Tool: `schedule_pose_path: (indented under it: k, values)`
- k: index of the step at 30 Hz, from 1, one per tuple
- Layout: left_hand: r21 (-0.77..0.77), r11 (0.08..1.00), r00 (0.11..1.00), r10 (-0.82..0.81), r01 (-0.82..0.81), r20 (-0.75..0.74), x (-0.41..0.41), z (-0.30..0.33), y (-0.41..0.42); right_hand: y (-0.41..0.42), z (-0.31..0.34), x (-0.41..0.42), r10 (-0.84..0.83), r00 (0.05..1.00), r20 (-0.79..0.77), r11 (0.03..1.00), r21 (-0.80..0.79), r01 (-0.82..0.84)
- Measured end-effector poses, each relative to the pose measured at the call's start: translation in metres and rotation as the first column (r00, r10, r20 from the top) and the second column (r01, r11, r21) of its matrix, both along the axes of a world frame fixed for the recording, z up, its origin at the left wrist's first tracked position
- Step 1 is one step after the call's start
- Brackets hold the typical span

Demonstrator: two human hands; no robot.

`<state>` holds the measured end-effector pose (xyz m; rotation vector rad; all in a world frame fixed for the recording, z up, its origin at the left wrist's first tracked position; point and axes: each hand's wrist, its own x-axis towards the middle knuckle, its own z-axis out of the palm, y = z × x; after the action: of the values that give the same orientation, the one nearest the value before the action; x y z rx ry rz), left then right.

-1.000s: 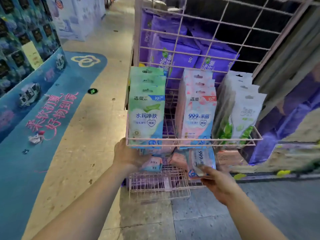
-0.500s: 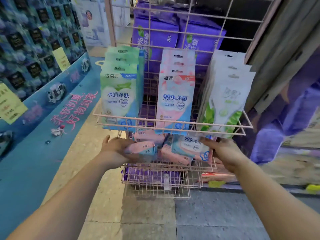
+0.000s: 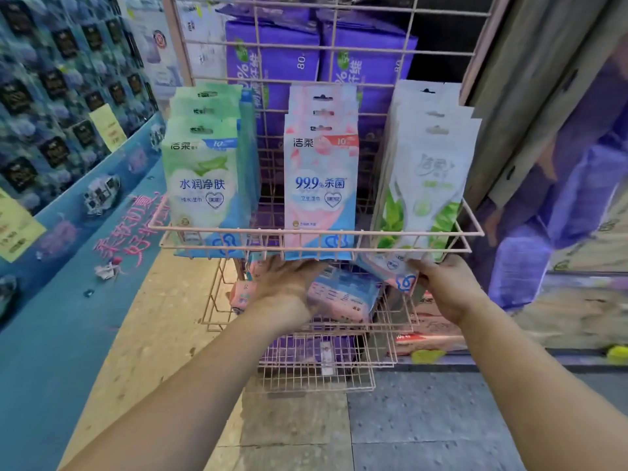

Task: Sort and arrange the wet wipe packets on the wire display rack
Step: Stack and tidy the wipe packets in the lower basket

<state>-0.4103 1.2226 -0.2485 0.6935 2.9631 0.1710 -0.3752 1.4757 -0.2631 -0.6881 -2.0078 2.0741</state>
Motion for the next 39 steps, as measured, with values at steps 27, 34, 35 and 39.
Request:
schedule_pose_path:
  k: [27,34,35,39]
  values:
    - [-0.091,0.978,0.982,-0.188,0.190,0.024,-0.018,-0.023,0.013,-0.012,0.011,-0.029,0.310,0.883,0.353,0.880,0.246,-0.407]
    - [-0.098,0.982,0.987,-0.157,0.160,0.036,-0.017,-0.022,0.014,-0.047,-0.005,-0.028,0.120,0.977,0.178,0.958,0.237,-0.161]
    - [-0.095,0.983,0.987,-0.157,0.160,0.037,-0.016,-0.020,0.014,-0.051,-0.010,-0.026,0.108,0.984,0.145,0.961,0.239,-0.140]
    - [-0.035,0.986,0.985,-0.164,0.166,0.054,-0.012,-0.015,0.015,-0.058,-0.017,-0.022,0.009,1.000,0.010,0.903,0.430,-0.013]
